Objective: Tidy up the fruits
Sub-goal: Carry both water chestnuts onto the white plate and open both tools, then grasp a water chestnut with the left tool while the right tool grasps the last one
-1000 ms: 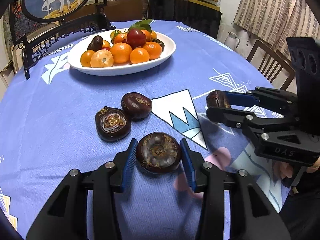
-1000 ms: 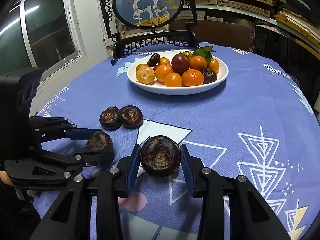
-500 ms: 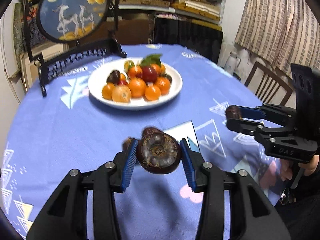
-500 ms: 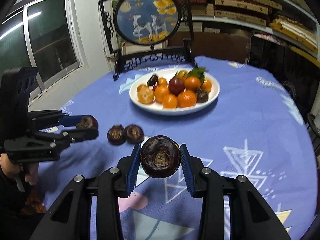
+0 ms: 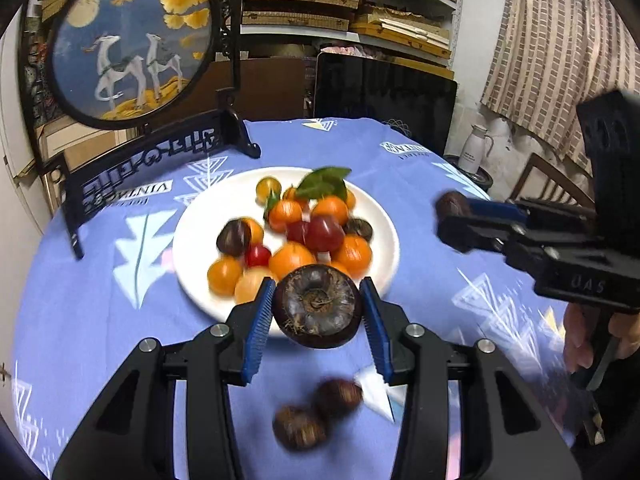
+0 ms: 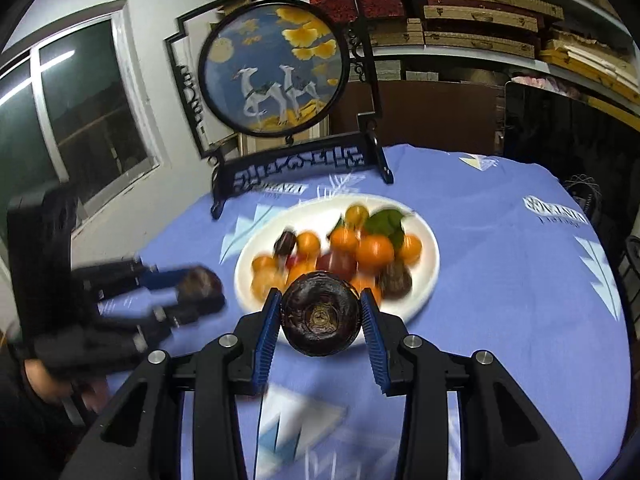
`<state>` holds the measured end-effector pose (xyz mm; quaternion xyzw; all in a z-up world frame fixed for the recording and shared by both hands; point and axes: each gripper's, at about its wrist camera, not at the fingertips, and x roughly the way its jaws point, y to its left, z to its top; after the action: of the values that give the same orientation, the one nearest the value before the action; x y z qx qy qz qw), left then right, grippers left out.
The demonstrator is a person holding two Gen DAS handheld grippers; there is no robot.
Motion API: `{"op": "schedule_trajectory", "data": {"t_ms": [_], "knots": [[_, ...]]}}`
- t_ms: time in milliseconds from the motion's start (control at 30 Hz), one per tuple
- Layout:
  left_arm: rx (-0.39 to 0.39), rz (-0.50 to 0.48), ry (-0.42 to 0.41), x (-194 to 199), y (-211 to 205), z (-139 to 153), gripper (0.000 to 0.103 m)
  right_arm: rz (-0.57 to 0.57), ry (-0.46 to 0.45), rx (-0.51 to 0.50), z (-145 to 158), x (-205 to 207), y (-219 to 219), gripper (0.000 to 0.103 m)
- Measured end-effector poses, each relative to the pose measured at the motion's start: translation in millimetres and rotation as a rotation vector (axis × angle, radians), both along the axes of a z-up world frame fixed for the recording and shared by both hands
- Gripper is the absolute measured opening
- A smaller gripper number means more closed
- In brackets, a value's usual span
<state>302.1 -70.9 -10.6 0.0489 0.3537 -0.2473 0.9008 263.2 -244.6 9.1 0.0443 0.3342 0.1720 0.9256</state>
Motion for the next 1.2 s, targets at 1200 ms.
{"op": "schedule_trajectory", "data": {"t_ms": [1200], "knots": [[0.154, -0.009, 0.033, -43.8, 23.8, -57.7, 0.075, -0.026, -0.133, -0.230, 10.9, 2.6, 62.9, 0.046]]}}
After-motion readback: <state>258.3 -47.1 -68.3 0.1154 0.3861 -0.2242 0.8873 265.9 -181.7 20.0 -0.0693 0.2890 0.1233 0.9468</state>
